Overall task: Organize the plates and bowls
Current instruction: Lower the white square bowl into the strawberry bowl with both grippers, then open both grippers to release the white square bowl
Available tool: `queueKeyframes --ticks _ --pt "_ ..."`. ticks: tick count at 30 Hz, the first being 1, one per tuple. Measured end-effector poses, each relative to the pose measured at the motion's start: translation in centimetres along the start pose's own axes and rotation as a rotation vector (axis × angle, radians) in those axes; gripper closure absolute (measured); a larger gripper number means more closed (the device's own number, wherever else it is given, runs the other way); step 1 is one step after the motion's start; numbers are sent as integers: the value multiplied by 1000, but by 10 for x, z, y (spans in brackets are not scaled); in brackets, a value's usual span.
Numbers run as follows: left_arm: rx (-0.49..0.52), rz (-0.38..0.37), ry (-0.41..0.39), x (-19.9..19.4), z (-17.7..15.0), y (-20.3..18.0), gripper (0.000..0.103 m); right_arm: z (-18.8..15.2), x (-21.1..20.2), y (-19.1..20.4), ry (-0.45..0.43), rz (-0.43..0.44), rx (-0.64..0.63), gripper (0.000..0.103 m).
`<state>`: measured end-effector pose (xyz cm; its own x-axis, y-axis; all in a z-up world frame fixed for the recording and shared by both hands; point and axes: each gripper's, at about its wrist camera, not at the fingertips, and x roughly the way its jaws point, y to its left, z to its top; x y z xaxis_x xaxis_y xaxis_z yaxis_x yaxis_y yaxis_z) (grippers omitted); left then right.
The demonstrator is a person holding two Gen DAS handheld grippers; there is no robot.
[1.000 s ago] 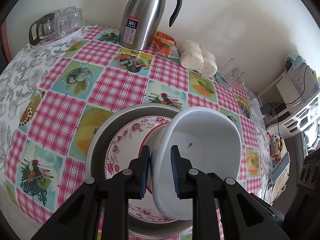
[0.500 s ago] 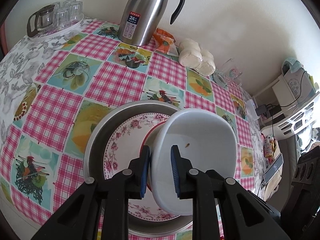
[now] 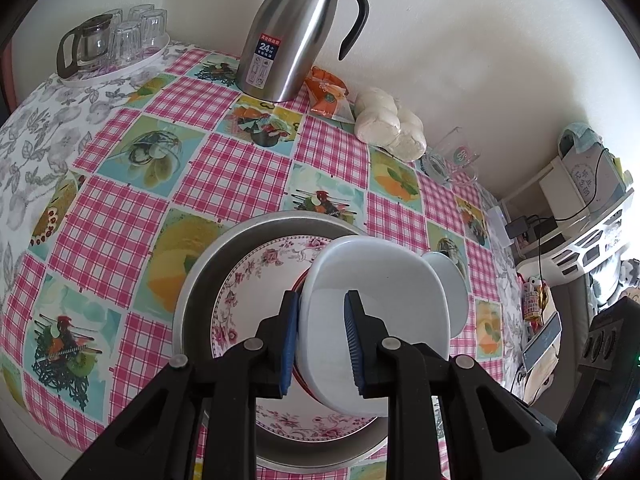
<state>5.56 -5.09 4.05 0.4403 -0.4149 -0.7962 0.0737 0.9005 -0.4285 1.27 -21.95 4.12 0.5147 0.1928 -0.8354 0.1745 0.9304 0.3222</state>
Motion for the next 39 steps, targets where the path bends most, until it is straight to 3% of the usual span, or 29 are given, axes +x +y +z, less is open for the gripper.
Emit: queueKeyframes --ticks 11,17,19,21,22,24,26,29,32,39 --pt "0 -4 -24 -8 0 1 79 2 -9 1 -21 5 -12 82" --pt "13 1 -78 -24 2 -3 79 4 -21 3 -65 0 -22 82" --pt "11 13 -89 -28 3 -3 74 5 -26 3 -80 1 -23 82" --pt "8 37 -103 -31 3 -1 59 6 -29 3 -93 -3 -25 82" --pt "5 50 -108 -32 4 -1 56 7 -31 2 -100 -11 -24 82" --pt "-5 81 -114 -32 4 3 45 8 -32 1 -108 -28 -24 75" --pt "-12 111 -117 -32 4 6 38 8 -32 -1 -111 -42 -22 57" --pt "-20 155 -122 -31 5 10 32 9 -31 -3 -112 -62 -20 44" --pt "-24 181 -133 -31 5 15 17 10 -29 -5 -110 -75 -18 36" --pt "-34 239 -179 -34 4 19 9 10 -27 -6 -107 -84 -24 14"
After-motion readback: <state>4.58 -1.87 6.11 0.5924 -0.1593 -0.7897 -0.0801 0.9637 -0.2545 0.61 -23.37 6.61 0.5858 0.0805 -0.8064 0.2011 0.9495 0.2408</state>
